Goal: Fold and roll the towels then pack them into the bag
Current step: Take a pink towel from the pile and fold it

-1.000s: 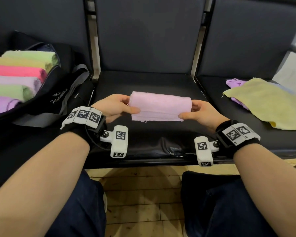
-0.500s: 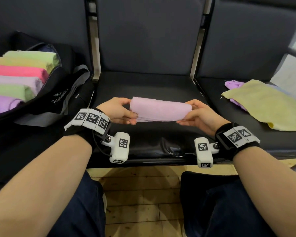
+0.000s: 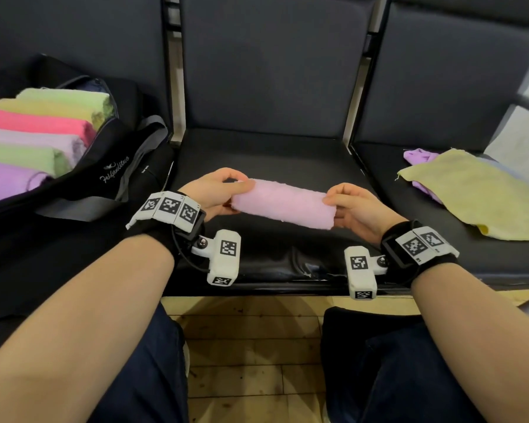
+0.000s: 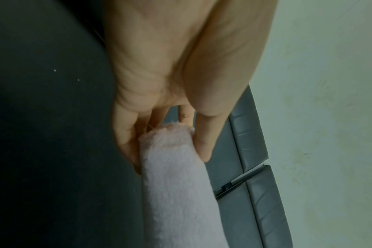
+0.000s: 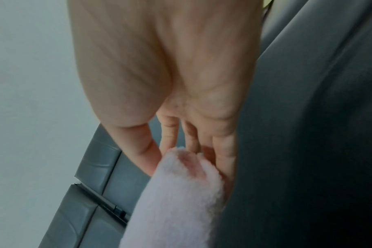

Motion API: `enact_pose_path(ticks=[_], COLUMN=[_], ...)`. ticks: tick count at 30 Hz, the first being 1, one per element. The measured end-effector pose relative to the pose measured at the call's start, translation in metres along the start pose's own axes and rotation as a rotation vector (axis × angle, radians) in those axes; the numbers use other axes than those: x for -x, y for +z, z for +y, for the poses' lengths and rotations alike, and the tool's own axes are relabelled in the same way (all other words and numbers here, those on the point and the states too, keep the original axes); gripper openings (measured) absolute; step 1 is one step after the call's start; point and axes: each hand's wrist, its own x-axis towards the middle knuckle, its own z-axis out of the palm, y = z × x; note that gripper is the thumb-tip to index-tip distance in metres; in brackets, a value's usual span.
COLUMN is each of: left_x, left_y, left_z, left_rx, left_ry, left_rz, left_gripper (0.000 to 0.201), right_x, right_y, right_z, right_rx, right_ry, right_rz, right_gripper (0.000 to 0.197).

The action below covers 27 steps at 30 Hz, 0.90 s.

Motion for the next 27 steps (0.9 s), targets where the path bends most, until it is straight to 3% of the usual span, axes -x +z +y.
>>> enact_pose_path(ticks=[7, 12, 15, 19, 27], left_x=[0.008, 0.029, 0.038, 0.045, 0.030], left_y=[-0.023, -0.060, -0.089, -0.135, -0.227], left_z=[0.021, 0.061, 0.079, 0.088, 0.094], left_rx=[0.086, 0.162, 0.141, 0.072, 0.072], left_ry=[0.060, 0.129, 0.177, 0.217, 0.206], left_rz=[0.089, 0.261, 0.381, 0.475, 0.690], left_gripper=[0.004, 0.007, 0.007, 0.035, 0.036], right_x=[0.001, -0.007, -0.015, -0.035, -0.088], right_y=[0.031, 0.077, 0.113, 0.167, 0.261], right_z=[-0.037, -0.085, -0.104, -0.120, -0.144], right_rx=[0.017, -0.010, -0.035, -0.029, -0.019], right_ry=[-0.072, -0.148, -0.156, -0.124, -0.097], right_rz=[0.078, 0.144, 0.131, 0.086, 0.015], right_gripper=[0.019, 0.030, 0.033, 0.031, 0.042])
